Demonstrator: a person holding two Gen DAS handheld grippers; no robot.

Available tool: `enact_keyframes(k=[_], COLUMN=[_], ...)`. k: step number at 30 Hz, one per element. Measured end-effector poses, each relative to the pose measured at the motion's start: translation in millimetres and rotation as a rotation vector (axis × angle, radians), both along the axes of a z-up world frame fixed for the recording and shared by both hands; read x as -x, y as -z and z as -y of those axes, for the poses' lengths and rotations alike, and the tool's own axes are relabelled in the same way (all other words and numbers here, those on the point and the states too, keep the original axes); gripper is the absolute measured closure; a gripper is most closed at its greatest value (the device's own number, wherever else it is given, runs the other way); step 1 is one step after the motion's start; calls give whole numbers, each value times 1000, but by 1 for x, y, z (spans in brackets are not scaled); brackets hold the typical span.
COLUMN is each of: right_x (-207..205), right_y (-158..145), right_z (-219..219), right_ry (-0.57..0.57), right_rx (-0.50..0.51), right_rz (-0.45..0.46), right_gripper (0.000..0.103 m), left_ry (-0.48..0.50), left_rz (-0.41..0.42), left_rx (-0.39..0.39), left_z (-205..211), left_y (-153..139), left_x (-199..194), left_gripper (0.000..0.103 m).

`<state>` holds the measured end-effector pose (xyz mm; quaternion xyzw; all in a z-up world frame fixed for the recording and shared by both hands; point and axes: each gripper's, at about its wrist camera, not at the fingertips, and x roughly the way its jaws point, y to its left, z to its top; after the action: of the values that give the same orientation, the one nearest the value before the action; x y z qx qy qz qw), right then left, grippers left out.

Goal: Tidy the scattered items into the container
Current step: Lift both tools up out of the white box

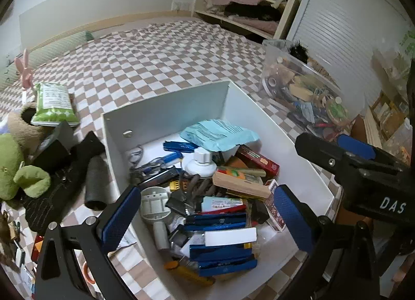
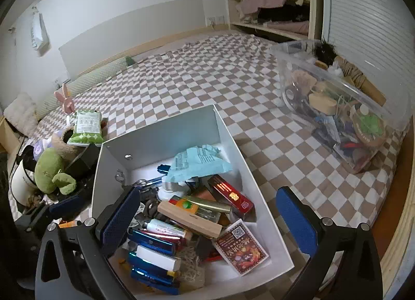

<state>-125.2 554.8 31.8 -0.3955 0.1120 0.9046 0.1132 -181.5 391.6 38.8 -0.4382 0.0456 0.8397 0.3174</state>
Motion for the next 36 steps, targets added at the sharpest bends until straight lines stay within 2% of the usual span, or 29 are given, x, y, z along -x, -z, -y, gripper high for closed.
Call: enact_keyframes(k=[16, 36], right_x=[-9, -13], right_y=[-20, -23], right_z=[46, 93], right_ry=[-57, -124], right_rx=[-28, -80], right_rz=[-44, -36], right_gripper=[0, 0], left_ry=[-99, -207], left_rz=[-50, -84], left_rx=[-7, -5], left_z=[64, 133], left_y=[-26, -38], left_x=[-4, -6], left_gripper=[0, 0])
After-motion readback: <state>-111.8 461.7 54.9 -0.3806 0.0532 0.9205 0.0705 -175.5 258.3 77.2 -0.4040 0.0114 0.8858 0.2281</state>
